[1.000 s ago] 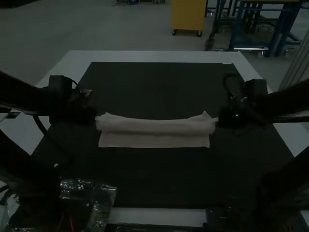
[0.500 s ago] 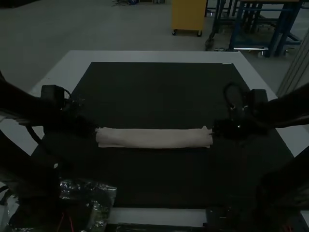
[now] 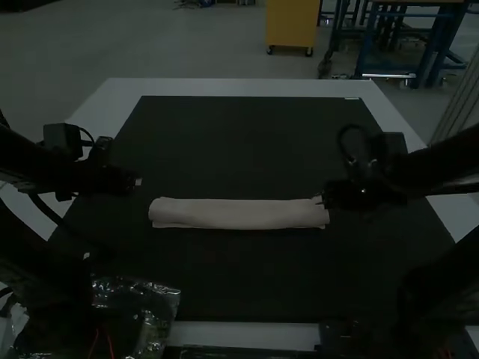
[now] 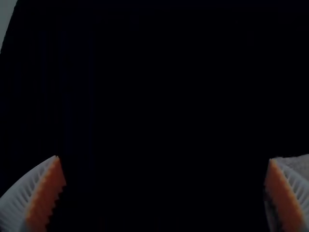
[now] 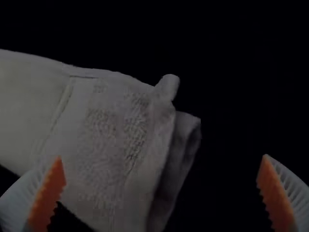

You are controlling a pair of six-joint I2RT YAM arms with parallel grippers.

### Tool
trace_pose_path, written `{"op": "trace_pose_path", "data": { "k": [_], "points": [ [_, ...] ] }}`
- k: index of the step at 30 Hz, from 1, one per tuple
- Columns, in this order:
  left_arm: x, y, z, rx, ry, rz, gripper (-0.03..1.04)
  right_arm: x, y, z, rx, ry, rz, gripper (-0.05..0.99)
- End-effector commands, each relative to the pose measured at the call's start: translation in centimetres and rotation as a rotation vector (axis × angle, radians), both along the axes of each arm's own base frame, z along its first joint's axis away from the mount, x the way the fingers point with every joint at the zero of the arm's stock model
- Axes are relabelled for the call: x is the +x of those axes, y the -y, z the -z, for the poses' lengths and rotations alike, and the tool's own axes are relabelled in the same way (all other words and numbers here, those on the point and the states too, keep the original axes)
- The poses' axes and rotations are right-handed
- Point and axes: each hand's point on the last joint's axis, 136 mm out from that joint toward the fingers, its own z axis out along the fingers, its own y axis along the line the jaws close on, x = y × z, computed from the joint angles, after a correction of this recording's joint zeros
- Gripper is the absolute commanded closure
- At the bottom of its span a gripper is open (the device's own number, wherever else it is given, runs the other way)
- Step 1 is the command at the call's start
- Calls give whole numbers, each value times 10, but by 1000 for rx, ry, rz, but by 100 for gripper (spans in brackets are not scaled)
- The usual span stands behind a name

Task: Fold the towel.

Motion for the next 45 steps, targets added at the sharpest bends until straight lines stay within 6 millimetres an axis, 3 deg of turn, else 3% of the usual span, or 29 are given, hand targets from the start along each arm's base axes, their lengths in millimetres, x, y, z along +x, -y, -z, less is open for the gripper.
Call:
{"op": "trace_pose_path", "data": {
  "k": [1, 10, 17, 18, 19, 20, 24, 30, 33, 38, 45],
  "points": [
    [12, -1, -25, -36, 66, -11, 4, 0, -8, 8, 0, -24, -8, 3],
    [12, -1, -25, -47, 66, -22, 4, 3, -21, 26, -5, -43, -19, 3],
    [13, 0, -29, -59, 75, -24, 4, -10, -39, 49, -8, -113, -60, 9],
    [13, 1, -29, -61, 75, -23, 4, -13, -42, 53, -3, -129, -63, 20],
    [13, 1, -29, -61, 77, -23, 4, -16, -46, 54, 23, -146, -74, 50],
    [13, 1, -29, -60, 78, -23, 4, -17, -52, 52, 54, -147, -99, 96],
    [12, 1, -28, -62, 76, -20, 4, -6, -44, 38, 65, -122, -55, 96],
    [14, 0, -30, -61, 90, -19, 4, 32, -15, -33, 108, 50, 54, 96],
    [15, 2, -31, -62, 94, -15, 4, 33, -19, -47, 127, 48, 60, 96],
    [16, 1, -32, -58, 103, -16, 4, 25, -56, -61, 193, 19, 12, 96],
    [16, -1, -32, -51, 114, -22, 4, -2, -124, -60, 248, -26, -101, 96]
  ]
}}
